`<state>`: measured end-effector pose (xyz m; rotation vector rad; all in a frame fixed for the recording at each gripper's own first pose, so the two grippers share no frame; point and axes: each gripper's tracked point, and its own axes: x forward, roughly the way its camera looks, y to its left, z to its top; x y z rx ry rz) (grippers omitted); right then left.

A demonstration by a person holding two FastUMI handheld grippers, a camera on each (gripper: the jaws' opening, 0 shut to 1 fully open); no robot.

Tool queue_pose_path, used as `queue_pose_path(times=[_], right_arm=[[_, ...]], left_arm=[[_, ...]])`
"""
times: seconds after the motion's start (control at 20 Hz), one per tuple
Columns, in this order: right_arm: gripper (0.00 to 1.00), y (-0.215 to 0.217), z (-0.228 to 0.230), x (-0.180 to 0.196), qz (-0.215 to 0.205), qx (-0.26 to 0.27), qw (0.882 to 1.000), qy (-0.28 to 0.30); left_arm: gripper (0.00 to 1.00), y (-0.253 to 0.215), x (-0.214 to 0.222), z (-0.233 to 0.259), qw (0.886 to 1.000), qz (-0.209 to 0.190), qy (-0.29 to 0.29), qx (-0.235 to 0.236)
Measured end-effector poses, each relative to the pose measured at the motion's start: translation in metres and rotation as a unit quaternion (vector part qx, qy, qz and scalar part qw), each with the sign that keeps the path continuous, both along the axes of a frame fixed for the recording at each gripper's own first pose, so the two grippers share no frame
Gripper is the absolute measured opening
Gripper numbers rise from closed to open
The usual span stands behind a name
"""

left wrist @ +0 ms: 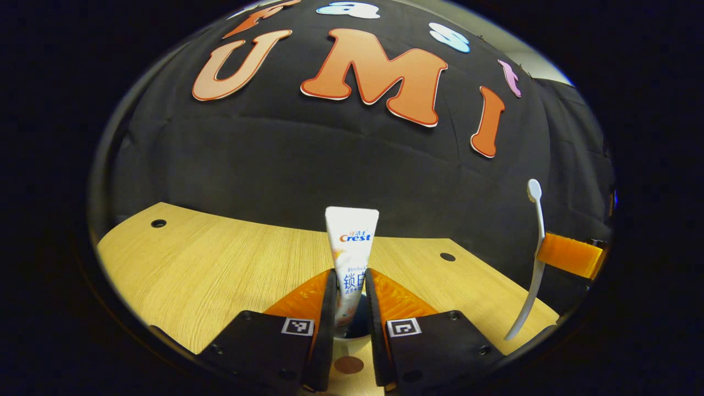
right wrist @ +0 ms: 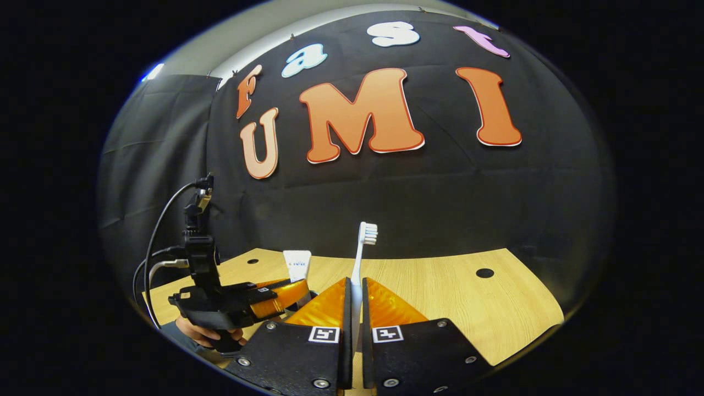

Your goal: Put the toothbrush and toothpaste on the desktop into the cup, then pick up the cup and place it on the coaster on the desktop.

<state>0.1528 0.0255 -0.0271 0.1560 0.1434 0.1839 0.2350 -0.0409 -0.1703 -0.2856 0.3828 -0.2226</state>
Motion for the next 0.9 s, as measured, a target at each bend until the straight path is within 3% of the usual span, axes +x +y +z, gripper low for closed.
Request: queue_pose_path(times=[0.15,0.4,0.65,0.75,0.9], right_arm=[[0.07,0.009,0.008,0.002,0.01,0.019,1.0,-0.012],[0.07,0.027,0.02,0.009,0.028,0.032,0.998,-0.04],[0.07,0.049,0.014,0.027,0.045,0.063,0.996,-0.047],[0.07,0.059,0.009,0.038,0.054,0.092,0.994,-0.04],[0.07,0.068,0.008,0.054,0.051,0.101,0.993,-0.045]], left_arm=[[0.29,0.01,-0.007,0.018,0.999,0.011,-0.027,0.013],[0.31,0.024,-0.025,0.033,0.999,0.018,-0.043,0.011],[0.33,0.05,-0.046,0.043,0.997,0.027,-0.06,0.037],[0.37,0.054,-0.055,0.041,0.998,0.015,-0.055,0.039],[0.59,0.068,-0.063,0.033,0.997,0.016,-0.046,0.051]])
